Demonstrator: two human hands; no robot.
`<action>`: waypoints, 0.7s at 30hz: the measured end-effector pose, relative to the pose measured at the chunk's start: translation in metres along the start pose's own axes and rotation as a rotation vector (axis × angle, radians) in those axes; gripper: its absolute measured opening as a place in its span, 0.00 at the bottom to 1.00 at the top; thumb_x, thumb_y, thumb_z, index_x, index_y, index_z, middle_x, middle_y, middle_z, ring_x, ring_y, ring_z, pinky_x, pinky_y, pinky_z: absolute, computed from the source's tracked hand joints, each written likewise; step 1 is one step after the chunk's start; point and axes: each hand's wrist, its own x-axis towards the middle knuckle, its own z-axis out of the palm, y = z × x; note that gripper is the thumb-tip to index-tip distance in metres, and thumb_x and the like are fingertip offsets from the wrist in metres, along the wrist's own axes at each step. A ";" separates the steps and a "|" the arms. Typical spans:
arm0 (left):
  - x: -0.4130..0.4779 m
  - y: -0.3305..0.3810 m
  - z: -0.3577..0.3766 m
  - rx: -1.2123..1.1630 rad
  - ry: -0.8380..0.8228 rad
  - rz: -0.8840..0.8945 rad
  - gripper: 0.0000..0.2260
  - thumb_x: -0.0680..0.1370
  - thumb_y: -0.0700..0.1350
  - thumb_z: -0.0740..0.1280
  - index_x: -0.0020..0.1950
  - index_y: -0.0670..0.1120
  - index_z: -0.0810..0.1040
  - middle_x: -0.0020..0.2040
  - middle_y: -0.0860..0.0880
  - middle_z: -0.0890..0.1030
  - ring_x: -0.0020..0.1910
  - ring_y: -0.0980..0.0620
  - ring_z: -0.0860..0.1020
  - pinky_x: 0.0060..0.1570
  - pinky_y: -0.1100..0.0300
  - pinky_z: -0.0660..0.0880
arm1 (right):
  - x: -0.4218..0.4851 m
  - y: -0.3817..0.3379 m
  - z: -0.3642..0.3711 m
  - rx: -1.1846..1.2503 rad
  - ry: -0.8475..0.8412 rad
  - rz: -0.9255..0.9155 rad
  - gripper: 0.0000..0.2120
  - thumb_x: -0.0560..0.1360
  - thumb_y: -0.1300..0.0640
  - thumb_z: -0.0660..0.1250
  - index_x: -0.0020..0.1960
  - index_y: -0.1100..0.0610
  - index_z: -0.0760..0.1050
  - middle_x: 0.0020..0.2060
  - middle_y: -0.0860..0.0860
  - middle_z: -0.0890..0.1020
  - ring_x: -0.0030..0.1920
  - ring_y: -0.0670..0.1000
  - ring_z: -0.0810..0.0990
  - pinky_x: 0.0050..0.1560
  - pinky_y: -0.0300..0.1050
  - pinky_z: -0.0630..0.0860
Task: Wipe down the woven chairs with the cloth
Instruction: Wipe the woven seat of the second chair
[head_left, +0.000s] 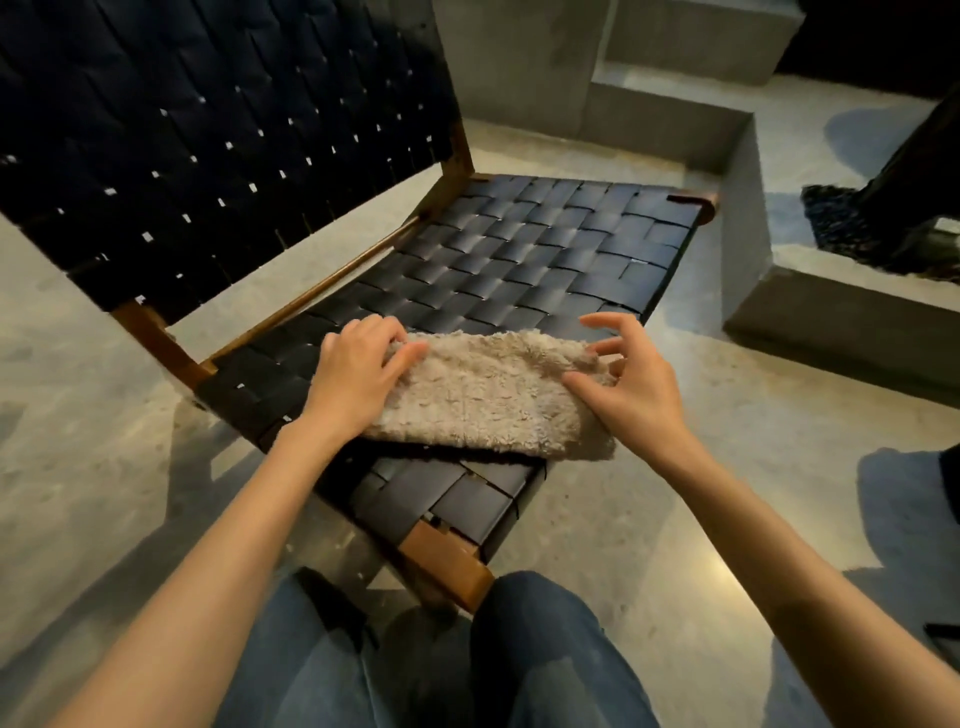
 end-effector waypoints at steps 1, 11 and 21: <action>0.008 0.005 -0.003 -0.005 0.022 0.035 0.13 0.79 0.56 0.60 0.41 0.49 0.71 0.39 0.54 0.71 0.43 0.53 0.70 0.48 0.56 0.59 | -0.002 -0.002 -0.004 0.016 0.037 -0.012 0.23 0.70 0.60 0.74 0.60 0.46 0.70 0.45 0.44 0.75 0.42 0.36 0.74 0.38 0.25 0.70; 0.051 0.029 0.034 0.115 -0.158 0.018 0.13 0.78 0.54 0.64 0.58 0.48 0.74 0.58 0.47 0.72 0.60 0.46 0.67 0.60 0.51 0.62 | 0.002 0.015 -0.012 -0.032 0.158 0.122 0.20 0.75 0.59 0.69 0.64 0.52 0.68 0.54 0.50 0.72 0.54 0.51 0.75 0.55 0.49 0.76; 0.015 0.026 0.049 -0.055 -0.293 0.001 0.19 0.82 0.52 0.54 0.73 0.55 0.66 0.73 0.52 0.67 0.72 0.52 0.62 0.72 0.51 0.55 | -0.005 0.035 0.000 0.355 -0.181 0.690 0.19 0.79 0.42 0.59 0.59 0.57 0.72 0.51 0.54 0.80 0.49 0.53 0.80 0.45 0.45 0.78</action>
